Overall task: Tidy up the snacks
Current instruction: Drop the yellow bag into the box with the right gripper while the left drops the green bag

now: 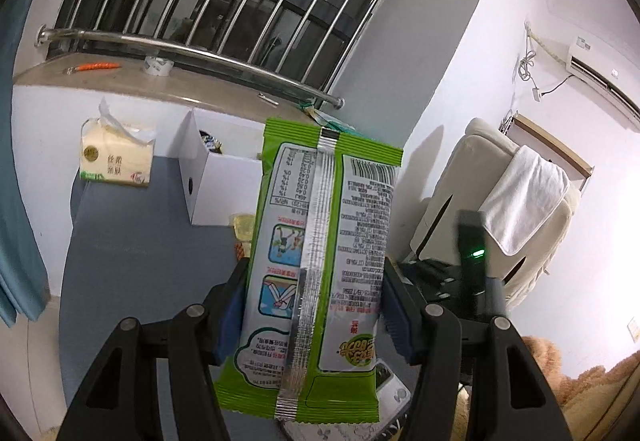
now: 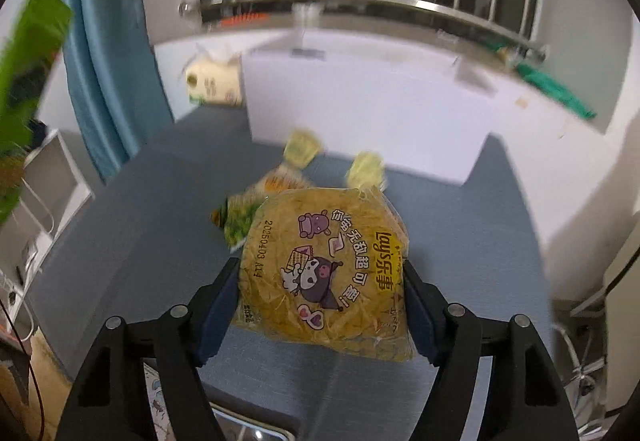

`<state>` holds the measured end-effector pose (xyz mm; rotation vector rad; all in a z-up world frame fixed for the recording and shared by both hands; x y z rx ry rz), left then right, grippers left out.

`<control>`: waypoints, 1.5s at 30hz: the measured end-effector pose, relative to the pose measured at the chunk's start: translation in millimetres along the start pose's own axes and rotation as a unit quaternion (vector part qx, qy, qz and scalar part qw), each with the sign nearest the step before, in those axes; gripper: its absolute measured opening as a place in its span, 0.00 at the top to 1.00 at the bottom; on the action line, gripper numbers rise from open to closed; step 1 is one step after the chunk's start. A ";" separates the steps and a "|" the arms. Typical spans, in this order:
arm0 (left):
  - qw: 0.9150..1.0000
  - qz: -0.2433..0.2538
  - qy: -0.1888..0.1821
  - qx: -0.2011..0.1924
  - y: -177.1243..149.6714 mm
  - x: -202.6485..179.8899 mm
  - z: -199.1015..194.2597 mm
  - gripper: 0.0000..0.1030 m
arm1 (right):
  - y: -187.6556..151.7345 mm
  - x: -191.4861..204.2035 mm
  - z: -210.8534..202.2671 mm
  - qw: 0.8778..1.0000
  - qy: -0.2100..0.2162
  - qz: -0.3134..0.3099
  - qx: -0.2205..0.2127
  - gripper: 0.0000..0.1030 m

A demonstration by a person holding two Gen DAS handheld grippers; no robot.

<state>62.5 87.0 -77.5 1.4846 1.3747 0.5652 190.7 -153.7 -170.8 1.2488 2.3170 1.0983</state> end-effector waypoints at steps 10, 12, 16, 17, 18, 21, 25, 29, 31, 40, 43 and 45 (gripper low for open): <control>0.998 0.018 -0.010 -0.053 84.7 8.5 26.6 0.37 | 75.8 -22.4 -51.0 0.995 0.001 0.033 -0.096 0.23; 0.998 0.028 0.001 -0.057 106.5 11.7 40.7 0.37 | 95.6 -24.2 -52.7 0.993 -0.003 0.033 -0.109 0.23; 0.998 0.038 0.017 -0.056 140.7 21.3 71.2 0.37 | 137.2 -33.2 -52.6 0.992 0.000 0.040 -0.124 0.23; 0.998 0.038 0.020 -0.054 148.3 24.0 79.2 0.37 | 147.3 -35.1 -50.1 0.991 0.002 0.043 -0.126 0.23; 0.998 0.038 0.022 -0.050 157.9 28.5 90.0 0.37 | 156.3 -37.8 -49.1 0.991 0.004 0.045 -0.129 0.23; 0.998 0.036 0.037 -0.039 175.2 38.4 113.7 0.37 | 183.5 -45.0 -40.8 0.990 0.005 0.048 -0.131 0.23; 0.997 0.041 0.058 -0.010 192.0 49.9 149.4 0.37 | 214.6 -60.8 -11.9 0.992 0.003 0.061 -0.113 0.23; 0.996 0.032 0.074 0.020 195.6 67.5 182.0 0.20 | 235.3 -77.2 24.6 0.993 0.006 0.084 -0.086 0.23; 0.993 0.016 0.099 0.059 193.5 82.2 204.1 0.00 | 240.0 -81.5 40.4 0.992 0.024 0.095 -0.083 0.12; 0.984 0.016 0.149 0.101 168.9 97.3 216.9 0.00 | 239.4 -84.1 59.4 0.993 0.011 0.092 -0.070 0.00; 0.984 0.021 0.148 0.094 168.3 94.6 207.1 0.00 | 236.5 -78.1 55.4 0.995 0.007 0.074 -0.074 0.00; 0.985 0.028 0.148 0.087 169.0 87.8 193.4 0.00 | 233.6 -73.5 48.8 0.995 0.009 0.063 -0.080 0.00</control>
Point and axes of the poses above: each gripper's, at about its wrist camera, not at the fingertips, and z roughly the way its jaws point, x to its left, y to its top, the point moved 2 cm from there along z, roughly the way its jaws point, and after that the axes turned 11 degrees about z, right-handed, at the moved point
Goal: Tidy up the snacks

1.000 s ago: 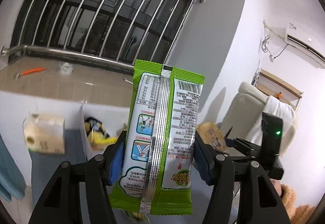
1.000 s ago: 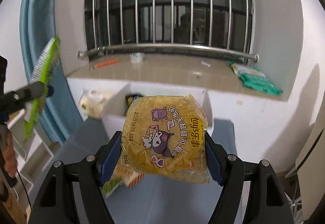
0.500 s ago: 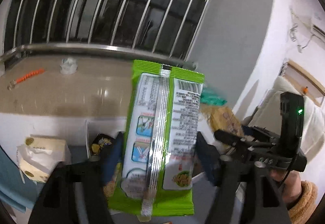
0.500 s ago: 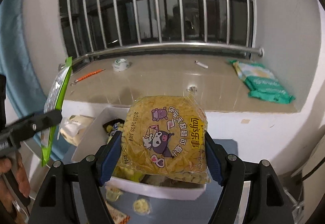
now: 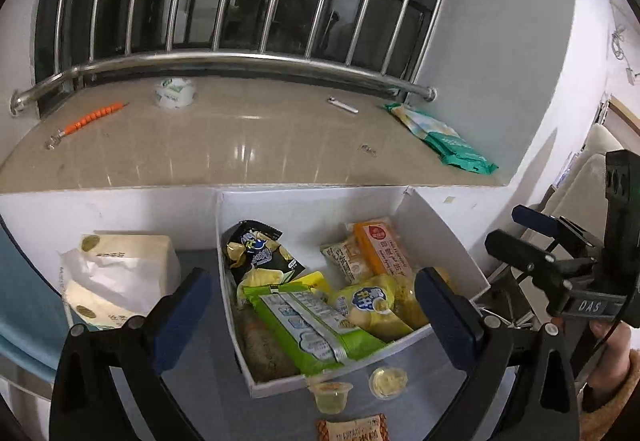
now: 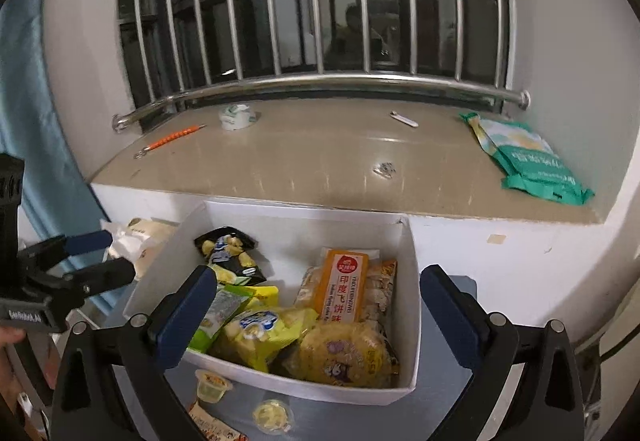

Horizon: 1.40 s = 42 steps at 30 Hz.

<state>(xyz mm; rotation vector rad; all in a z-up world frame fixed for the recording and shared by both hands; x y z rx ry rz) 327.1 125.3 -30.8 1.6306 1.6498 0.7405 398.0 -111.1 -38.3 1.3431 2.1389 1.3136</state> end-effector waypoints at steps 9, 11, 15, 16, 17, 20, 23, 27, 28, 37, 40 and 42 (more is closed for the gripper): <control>0.997 0.058 -0.021 -0.050 -61.9 -48.0 -94.0 0.00 | -59.1 13.6 -72.7 0.998 0.038 -0.021 -0.039 0.00; 0.996 0.059 -0.029 -0.055 -81.8 -56.5 -106.2 0.00 | -84.5 12.1 -90.7 0.998 0.053 -0.008 -0.039 0.00; 0.996 0.064 -0.036 -0.048 -124.3 -68.9 -120.9 0.00 | -123.2 6.7 -113.6 0.998 0.049 0.006 -0.039 0.00; 0.997 0.062 -0.034 -0.041 -131.9 -70.3 -121.7 0.00 | -132.9 4.4 -118.0 0.998 0.054 0.012 -0.038 0.00; 0.997 0.060 -0.035 -0.039 -135.7 -72.0 -122.2 0.00 | -139.5 2.7 -120.6 0.997 0.058 0.018 -0.038 0.00; 0.997 0.060 -0.044 -0.036 -146.0 -76.3 -125.8 0.00 | -156.2 -1.4 -112.2 0.998 0.055 0.030 -0.017 0.00; 0.997 0.062 -0.043 -0.034 -150.8 -79.5 -129.5 0.00 | -163.6 -3.1 -95.0 0.998 0.050 0.031 0.008 0.00; 0.997 0.065 -0.033 -0.035 -157.1 -83.3 -137.5 0.00 | -174.7 1.8 -60.3 0.998 0.037 0.019 0.039 0.00; 0.997 0.066 -0.033 -0.034 -158.2 -83.5 -138.1 0.00 | -176.2 1.5 -48.5 0.998 0.034 0.017 0.049 0.00; 0.997 0.079 -0.008 -0.016 -181.4 -86.9 -151.6 0.00 | -173.0 -0.7 44.3 0.992 0.027 0.033 0.118 0.00; 0.997 0.072 -0.008 -0.010 -187.0 -82.4 -152.6 0.00 | -173.2 -1.8 61.0 0.990 0.021 0.038 0.132 0.00; 0.998 0.069 -0.007 -0.006 -189.1 -80.0 -151.3 0.00 | -175.9 -2.8 71.1 0.988 0.021 0.040 0.145 0.00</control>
Point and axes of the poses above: each gripper's, at about its wrist camera, not at the fingertips, and z roughly the way its jaws point, x to its left, y to its top, the point moved 2 cm from there along z, roughly the way its jaws point, and after that the axes turned 11 degrees about z, right-handed, at the moved point
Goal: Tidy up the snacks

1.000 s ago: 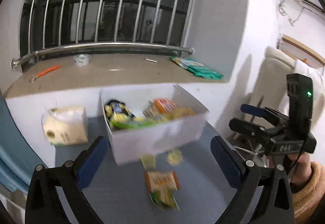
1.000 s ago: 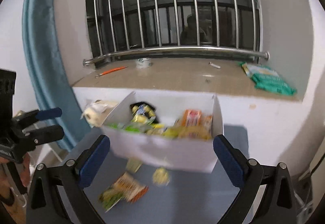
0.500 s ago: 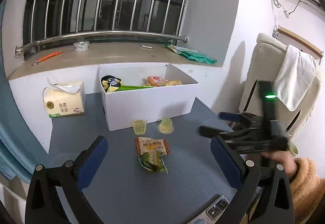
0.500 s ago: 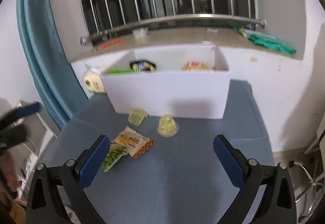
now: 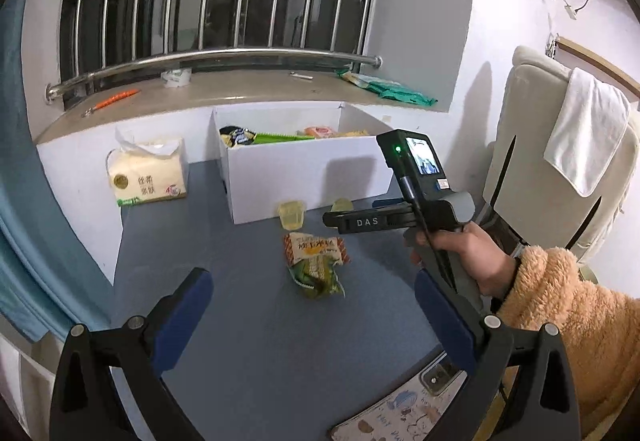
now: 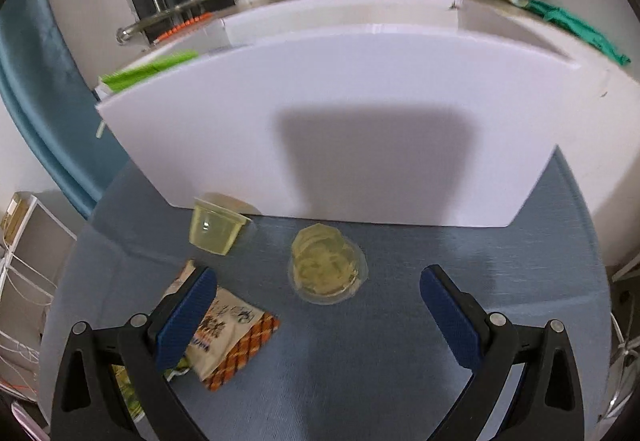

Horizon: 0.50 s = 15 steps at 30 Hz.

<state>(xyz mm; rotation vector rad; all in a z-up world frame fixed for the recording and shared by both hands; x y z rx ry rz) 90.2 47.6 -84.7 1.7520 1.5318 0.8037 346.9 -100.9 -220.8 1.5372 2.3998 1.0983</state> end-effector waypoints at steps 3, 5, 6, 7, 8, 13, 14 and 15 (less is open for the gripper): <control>1.000 -0.004 0.003 0.006 -2.3 0.6 2.2 0.00 | -2.5 -0.3 7.6 1.000 -0.004 -0.005 0.013 0.53; 1.000 -0.004 -0.001 0.007 -3.4 -0.1 3.5 0.00 | -4.1 2.5 4.7 0.999 -0.038 -0.028 -0.004 0.67; 1.000 -0.002 -0.002 0.009 -3.8 -0.9 4.8 0.00 | -3.8 2.1 1.9 0.999 -0.034 -0.026 0.000 0.69; 1.000 -0.001 -0.002 0.011 -3.7 -1.6 6.3 0.00 | -3.3 1.8 -0.8 0.999 -0.034 -0.025 0.000 0.70; 1.000 0.000 -0.003 0.012 -3.7 -2.6 8.3 0.00 | -3.0 1.1 -3.9 0.999 -0.037 -0.027 -0.001 0.70; 0.999 -0.002 -0.022 0.023 -1.6 -5.0 24.6 0.00 | -5.0 -0.4 -28.4 0.998 -0.040 -0.038 -0.018 0.74; 0.999 0.001 -0.027 0.029 -0.5 -5.9 32.7 0.00 | -6.2 -0.5 -35.4 0.998 -0.041 -0.039 -0.022 0.76; 0.999 0.004 -0.029 0.034 1.1 -6.6 40.5 0.00 | -5.5 3.1 -40.7 0.998 -0.040 -0.041 -0.027 0.99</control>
Point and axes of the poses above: each gripper's, at about its wrist camera, not at the fingertips, and z roughly the way its jaws point, x to its left, y to its top, the point moved 2 cm from there along z, roughly the way its jaws point, and after that the axes turned 11 degrees about z, right-handed, at the moved point
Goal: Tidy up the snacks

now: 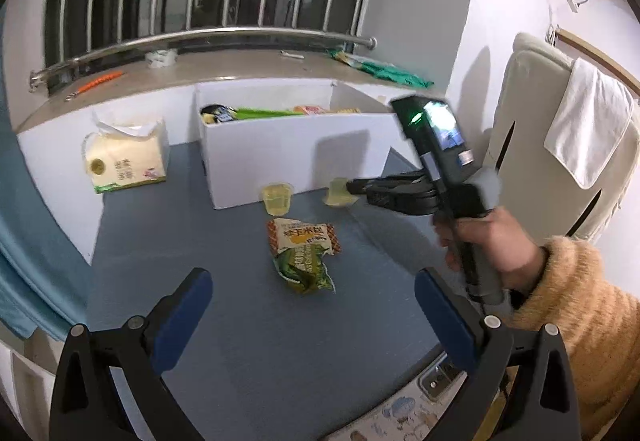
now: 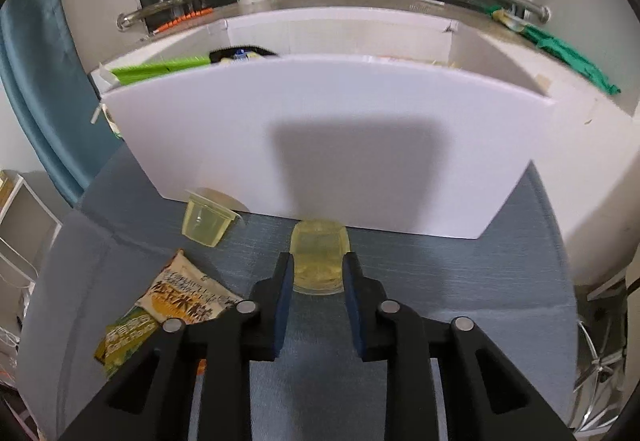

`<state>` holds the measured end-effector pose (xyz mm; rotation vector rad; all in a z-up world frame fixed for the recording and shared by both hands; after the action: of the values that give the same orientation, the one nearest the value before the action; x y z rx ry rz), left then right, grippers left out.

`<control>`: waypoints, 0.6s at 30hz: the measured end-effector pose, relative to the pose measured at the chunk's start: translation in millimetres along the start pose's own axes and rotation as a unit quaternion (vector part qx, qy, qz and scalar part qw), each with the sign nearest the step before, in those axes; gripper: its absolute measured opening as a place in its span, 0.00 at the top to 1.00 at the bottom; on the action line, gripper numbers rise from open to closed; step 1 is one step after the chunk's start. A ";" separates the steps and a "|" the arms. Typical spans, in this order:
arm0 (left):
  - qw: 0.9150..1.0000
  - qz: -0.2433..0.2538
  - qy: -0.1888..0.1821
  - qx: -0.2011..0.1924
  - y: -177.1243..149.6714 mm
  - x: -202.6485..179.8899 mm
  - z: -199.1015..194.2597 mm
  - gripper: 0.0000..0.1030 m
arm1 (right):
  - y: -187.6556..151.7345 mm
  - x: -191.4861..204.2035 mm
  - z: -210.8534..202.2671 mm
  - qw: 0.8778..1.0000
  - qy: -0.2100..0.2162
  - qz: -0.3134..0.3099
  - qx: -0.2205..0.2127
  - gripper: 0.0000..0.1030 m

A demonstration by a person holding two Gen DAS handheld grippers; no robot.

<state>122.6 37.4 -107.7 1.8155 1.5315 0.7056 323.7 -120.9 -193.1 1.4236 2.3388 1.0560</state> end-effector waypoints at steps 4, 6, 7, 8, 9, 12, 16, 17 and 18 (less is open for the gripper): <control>0.999 0.003 -0.008 0.032 5.4 1.7 35.9 0.00 | -5.0 0.4 -25.7 1.000 -0.015 -0.016 -0.015 1.00; 0.999 -0.003 -0.016 0.051 6.2 4.0 53.4 0.00 | -12.1 1.5 -33.7 1.000 -0.014 -0.020 -0.015 1.00; 0.998 -0.011 -0.016 0.055 5.8 5.2 57.6 0.00 | -14.8 0.0 -34.6 1.000 -0.011 -0.020 -0.014 1.00; 0.998 -0.019 -0.020 0.055 5.3 5.4 59.2 0.00 | -16.9 -3.6 -35.9 1.000 -0.010 -0.017 -0.013 0.99; 0.998 -0.024 -0.028 0.051 4.9 4.5 58.7 0.00 | -15.5 -10.0 -32.5 1.000 -0.010 -0.011 -0.015 0.83; 0.998 -0.020 -0.031 0.044 4.3 -1.3 53.3 0.00 | -9.9 -27.0 -17.3 1.000 -0.011 0.016 -0.025 0.00; 0.999 -0.015 -0.029 0.044 3.9 -3.5 49.6 0.00 | -11.2 -30.1 -10.9 1.000 -0.003 0.019 -0.024 0.00; 0.999 -0.016 -0.029 0.044 3.8 -3.2 49.4 0.00 | -12.1 -29.1 -8.3 1.000 0.008 0.020 -0.019 0.00; 0.999 -0.015 -0.027 0.043 3.7 -3.7 48.7 0.00 | -10.6 -28.3 -6.0 1.000 0.011 0.022 -0.015 0.00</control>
<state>161.1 26.7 -136.2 1.8552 1.5710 0.5796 327.9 -150.4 -201.0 1.4664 2.3063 1.1196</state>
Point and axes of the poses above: each gripper's, at about its wrist camera, not at the fingertips, and z roughly the way its jaws point, x to its left, y to its top, the point moved 2 cm from there along z, roughly the way its jaws point, and after that the axes turned 11 degrees about z, right-handed, at the moved point
